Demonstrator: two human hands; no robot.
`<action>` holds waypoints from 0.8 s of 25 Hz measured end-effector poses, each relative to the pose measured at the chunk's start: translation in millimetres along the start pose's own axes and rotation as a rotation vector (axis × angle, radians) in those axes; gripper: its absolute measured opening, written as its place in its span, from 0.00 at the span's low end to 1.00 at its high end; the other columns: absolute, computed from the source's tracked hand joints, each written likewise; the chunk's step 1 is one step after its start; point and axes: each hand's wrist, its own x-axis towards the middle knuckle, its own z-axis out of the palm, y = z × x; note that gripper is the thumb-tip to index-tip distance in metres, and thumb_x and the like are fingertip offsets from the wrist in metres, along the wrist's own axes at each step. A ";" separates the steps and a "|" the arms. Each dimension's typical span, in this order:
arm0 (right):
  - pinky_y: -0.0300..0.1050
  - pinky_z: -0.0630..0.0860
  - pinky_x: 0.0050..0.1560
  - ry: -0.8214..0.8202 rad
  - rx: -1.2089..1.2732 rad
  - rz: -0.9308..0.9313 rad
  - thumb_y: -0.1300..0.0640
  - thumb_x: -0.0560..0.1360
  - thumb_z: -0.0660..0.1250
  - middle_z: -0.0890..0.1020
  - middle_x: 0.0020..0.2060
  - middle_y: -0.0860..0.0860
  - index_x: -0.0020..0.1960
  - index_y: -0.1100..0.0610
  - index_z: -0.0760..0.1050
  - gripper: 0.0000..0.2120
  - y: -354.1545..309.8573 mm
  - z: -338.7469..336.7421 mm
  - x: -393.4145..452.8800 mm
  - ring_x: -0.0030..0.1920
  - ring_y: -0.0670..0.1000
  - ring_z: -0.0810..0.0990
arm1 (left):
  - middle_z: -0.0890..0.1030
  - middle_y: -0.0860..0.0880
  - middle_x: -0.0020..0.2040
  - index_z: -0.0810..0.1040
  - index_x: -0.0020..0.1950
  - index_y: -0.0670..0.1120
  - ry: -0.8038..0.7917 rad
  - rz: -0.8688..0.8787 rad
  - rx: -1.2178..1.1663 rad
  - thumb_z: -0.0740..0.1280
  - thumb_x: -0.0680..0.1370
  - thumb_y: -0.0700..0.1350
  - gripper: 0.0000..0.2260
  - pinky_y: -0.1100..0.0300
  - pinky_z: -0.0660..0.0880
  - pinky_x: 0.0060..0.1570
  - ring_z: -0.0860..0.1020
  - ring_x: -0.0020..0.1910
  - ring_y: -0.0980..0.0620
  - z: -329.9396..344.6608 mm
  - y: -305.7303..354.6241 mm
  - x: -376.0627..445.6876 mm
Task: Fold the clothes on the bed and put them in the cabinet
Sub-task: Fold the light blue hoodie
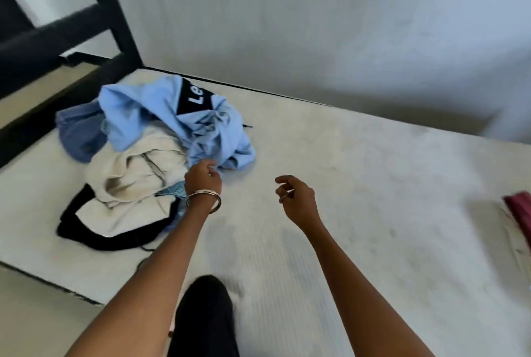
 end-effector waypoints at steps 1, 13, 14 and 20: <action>0.47 0.78 0.47 -0.024 -0.014 -0.017 0.71 0.74 0.61 0.81 0.41 0.52 0.59 0.57 0.78 0.17 -6.9 17.8 15.4 0.37 0.50 0.80 | 0.81 0.37 0.53 0.79 0.58 0.42 0.056 -0.026 0.064 0.67 0.73 0.37 0.13 0.49 0.73 0.54 0.78 0.54 0.36 -11.9 -7.8 24.9; 0.39 0.72 0.52 -0.125 -0.074 -0.054 0.60 0.76 0.70 0.78 0.58 0.55 0.71 0.56 0.66 0.25 -0.4 94.9 125.6 0.51 0.49 0.77 | 0.76 0.42 0.61 0.75 0.62 0.44 -0.202 0.145 0.543 0.68 0.74 0.58 0.24 0.46 0.70 0.59 0.72 0.63 0.40 57.7 6.6 172.1; 0.42 0.74 0.54 -0.132 -0.068 -0.014 0.59 0.75 0.71 0.78 0.58 0.54 0.72 0.55 0.66 0.27 6.5 89.1 126.7 0.52 0.49 0.77 | 0.80 0.42 0.50 0.77 0.54 0.41 -0.202 0.172 0.397 0.68 0.74 0.56 0.19 0.52 0.72 0.50 0.77 0.55 0.39 59.1 10.7 169.5; 0.43 0.75 0.59 -0.326 0.159 -0.087 0.52 0.63 0.83 0.73 0.64 0.45 0.71 0.52 0.62 0.44 -14.4 61.0 110.2 0.62 0.46 0.75 | 0.77 0.51 0.30 0.76 0.34 0.44 -0.177 -0.013 -0.675 0.70 0.72 0.49 0.11 0.59 0.71 0.38 0.75 0.32 0.53 8.0 109.7 125.5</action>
